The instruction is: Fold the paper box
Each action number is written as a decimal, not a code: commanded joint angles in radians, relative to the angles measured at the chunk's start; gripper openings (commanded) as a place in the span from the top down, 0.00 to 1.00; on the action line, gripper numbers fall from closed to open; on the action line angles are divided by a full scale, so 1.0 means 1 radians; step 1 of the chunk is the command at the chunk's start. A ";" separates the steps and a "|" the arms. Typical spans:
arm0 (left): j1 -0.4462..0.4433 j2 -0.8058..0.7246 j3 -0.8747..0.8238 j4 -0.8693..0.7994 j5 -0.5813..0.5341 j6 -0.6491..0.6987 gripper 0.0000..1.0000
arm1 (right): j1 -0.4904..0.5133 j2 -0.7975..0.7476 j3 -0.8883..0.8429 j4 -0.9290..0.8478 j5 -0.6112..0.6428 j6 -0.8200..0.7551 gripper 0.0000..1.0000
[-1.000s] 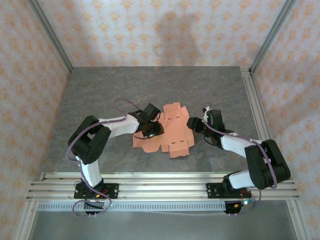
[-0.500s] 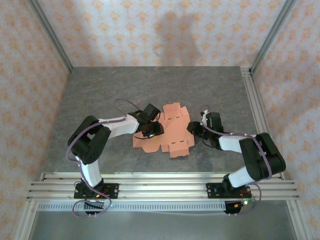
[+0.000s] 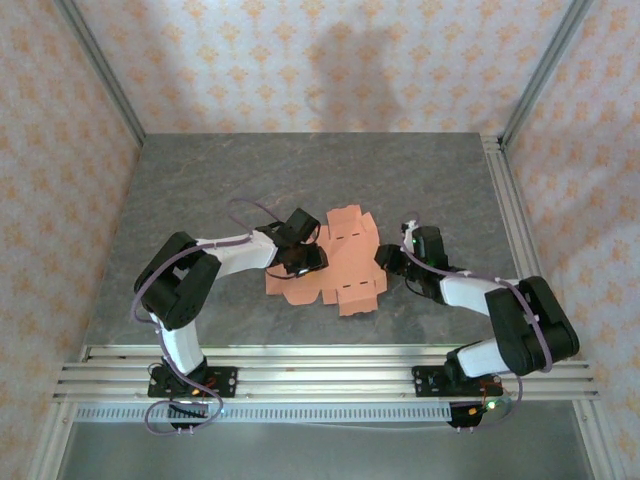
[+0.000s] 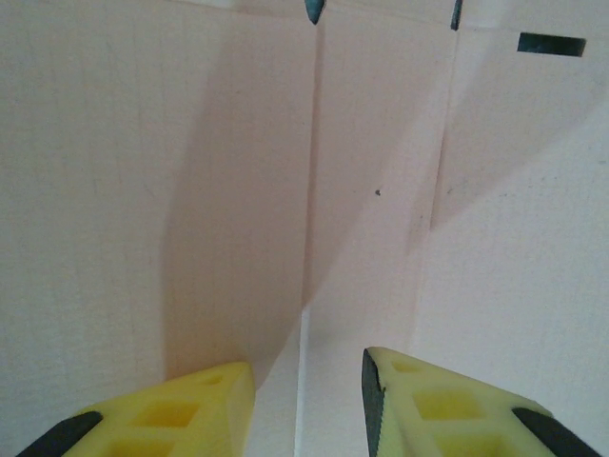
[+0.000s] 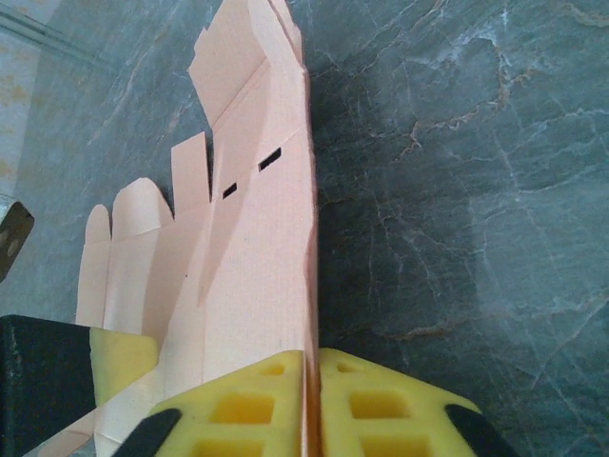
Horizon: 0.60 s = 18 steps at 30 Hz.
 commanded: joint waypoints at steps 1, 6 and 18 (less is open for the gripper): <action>0.002 -0.005 -0.032 -0.043 -0.028 -0.015 0.62 | 0.008 -0.015 -0.019 -0.009 0.022 -0.018 0.92; 0.002 -0.012 -0.038 -0.048 -0.029 -0.017 0.62 | 0.015 -0.004 -0.022 0.005 0.017 -0.019 0.96; 0.002 -0.017 -0.050 -0.037 -0.031 -0.023 0.62 | 0.020 0.004 -0.082 0.076 0.009 0.002 0.89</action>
